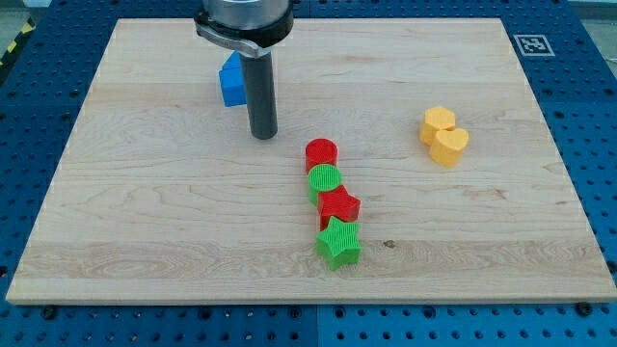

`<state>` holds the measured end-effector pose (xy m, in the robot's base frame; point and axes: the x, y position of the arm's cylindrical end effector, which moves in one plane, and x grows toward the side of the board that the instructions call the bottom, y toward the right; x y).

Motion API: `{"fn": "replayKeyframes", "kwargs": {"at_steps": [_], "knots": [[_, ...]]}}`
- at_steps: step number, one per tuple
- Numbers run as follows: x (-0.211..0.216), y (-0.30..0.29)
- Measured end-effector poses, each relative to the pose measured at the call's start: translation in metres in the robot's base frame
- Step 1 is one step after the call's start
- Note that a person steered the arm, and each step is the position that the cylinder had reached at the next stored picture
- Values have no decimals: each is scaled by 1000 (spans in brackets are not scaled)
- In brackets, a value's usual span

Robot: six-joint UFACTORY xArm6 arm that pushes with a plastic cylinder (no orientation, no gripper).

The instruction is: Slide the red circle towards the bottom left

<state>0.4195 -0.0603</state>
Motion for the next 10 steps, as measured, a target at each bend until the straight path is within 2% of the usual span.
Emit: {"fn": "replayKeyframes", "kwargs": {"at_steps": [3, 5, 6, 7, 8, 10], "knots": [[0, 0], [10, 97], [39, 145], [54, 119], [35, 67], [35, -5]]}}
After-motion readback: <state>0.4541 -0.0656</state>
